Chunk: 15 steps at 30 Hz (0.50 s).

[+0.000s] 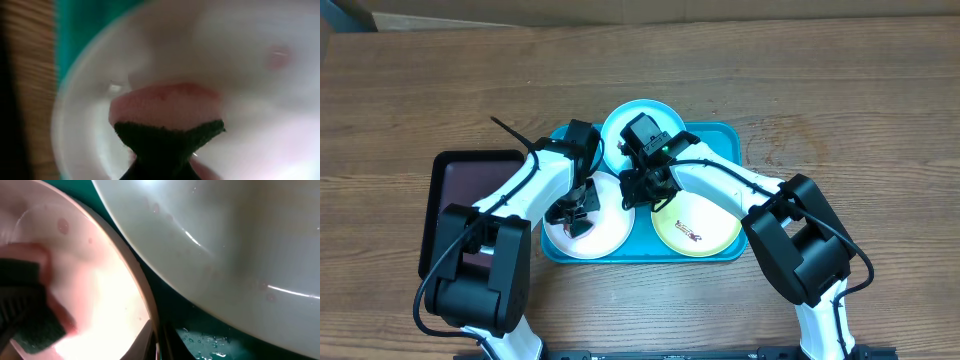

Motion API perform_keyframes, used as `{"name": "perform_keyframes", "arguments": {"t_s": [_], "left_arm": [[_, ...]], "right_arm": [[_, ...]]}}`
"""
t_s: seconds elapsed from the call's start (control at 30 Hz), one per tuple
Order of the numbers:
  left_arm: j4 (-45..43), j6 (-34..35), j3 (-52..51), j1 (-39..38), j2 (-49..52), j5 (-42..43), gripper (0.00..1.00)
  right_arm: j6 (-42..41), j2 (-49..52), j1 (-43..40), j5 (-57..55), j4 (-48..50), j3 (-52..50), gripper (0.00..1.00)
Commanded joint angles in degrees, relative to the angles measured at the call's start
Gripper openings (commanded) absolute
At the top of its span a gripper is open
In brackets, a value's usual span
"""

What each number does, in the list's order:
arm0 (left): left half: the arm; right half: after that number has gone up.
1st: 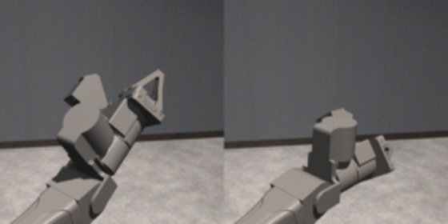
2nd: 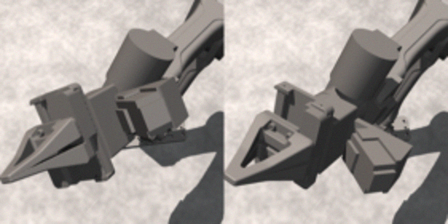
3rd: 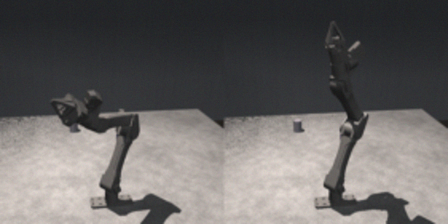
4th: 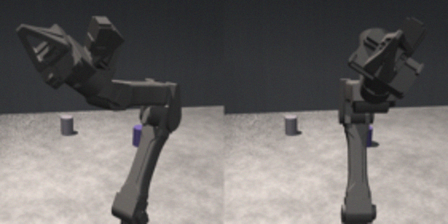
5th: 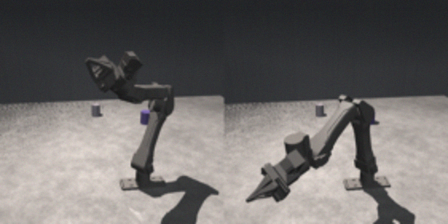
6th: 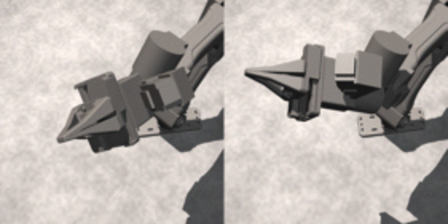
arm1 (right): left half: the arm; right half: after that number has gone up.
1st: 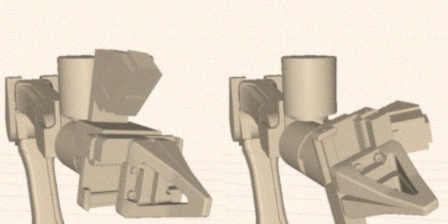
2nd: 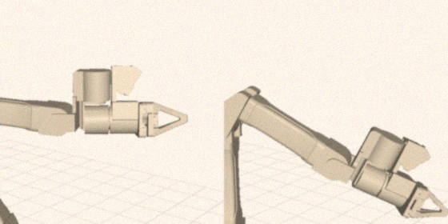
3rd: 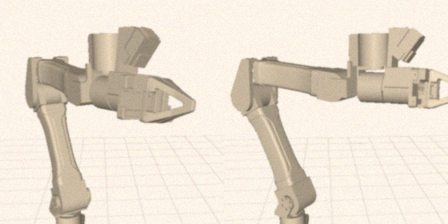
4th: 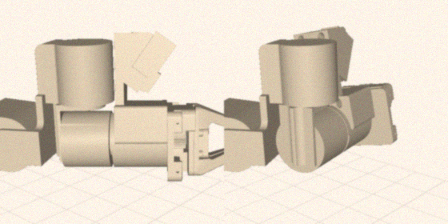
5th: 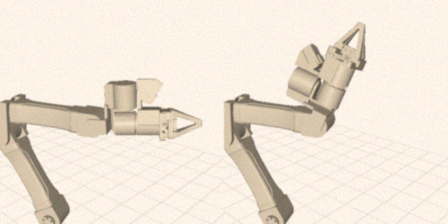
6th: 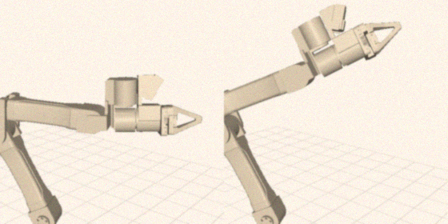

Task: Clean dirty plates on tray and stack at the side
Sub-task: 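Scrub the white plate with the sponge in the left gripper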

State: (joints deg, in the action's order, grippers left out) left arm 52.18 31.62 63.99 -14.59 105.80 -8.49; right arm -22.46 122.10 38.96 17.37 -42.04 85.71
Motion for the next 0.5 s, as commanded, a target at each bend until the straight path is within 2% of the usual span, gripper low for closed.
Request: {"name": "perform_keyframes", "arguments": {"t_s": [0.0, 0.13, 0.3, 0.37, 0.47], "left_arm": [[2.27, 0.79, -1.9, 1.73, 1.77, -15.45, 0.04], [4.52, 0.81, 0.83, 1.84, 1.75, -16.31, 0.04], [11.04, 0.79, 9.97, 1.84, 1.75, -15.52, 0.04], [13.11, 0.74, 13.75, 1.81, 1.75, -12.61, 0.04], [13.49, -1.75, 18.01, 1.81, 1.75, -1.64, 0.04]], "right_arm": [[-0.07, 0.7, -1.97, -1.92, -1.42, 0.28, 0.04], [-0.11, 0.7, -3.13, -1.86, -1.92, 0.28, 0.04], [-0.09, 0.7, -3.58, -1.86, -2.05, 0.28, 0.04], [-0.09, 0.7, -3.58, -1.86, -2.05, 0.28, 0.04], [-0.11, 0.7, -3.58, -1.86, -2.03, 0.28, 0.04]]}}
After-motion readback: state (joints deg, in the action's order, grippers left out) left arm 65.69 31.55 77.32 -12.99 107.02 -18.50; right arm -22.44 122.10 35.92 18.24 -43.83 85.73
